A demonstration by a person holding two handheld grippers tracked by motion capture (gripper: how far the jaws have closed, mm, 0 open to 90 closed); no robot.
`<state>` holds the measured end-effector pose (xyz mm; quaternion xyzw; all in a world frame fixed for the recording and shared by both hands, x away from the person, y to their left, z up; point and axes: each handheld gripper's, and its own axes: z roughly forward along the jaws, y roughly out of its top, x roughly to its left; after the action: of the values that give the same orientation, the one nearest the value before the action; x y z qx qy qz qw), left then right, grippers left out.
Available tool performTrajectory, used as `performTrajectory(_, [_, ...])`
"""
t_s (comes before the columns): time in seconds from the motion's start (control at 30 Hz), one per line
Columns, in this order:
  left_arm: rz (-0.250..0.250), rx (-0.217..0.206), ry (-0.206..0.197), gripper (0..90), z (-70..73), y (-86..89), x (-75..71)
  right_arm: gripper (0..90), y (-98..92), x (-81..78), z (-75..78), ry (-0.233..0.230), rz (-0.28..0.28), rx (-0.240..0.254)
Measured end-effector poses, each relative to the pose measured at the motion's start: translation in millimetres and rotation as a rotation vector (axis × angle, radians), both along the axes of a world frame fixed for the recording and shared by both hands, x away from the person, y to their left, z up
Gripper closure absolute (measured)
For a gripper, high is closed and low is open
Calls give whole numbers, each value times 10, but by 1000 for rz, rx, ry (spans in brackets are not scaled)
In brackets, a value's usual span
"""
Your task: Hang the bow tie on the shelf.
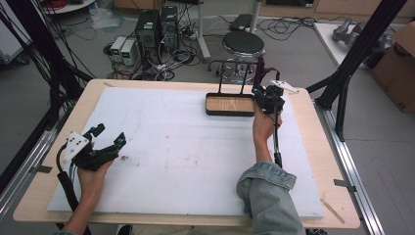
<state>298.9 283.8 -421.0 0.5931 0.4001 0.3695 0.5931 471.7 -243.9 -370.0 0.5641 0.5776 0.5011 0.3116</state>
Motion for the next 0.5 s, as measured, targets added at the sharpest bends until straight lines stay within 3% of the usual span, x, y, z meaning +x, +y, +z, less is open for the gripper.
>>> performTrajectory(0.2, [-2,-1,0,172,-2,-1,4,679,-19,-20,25,-11,-1,11])
performTrajectory(0.5, [-1,-4,-3,173,-3,-6,8,479,-56,-129,161,-54,24,42])
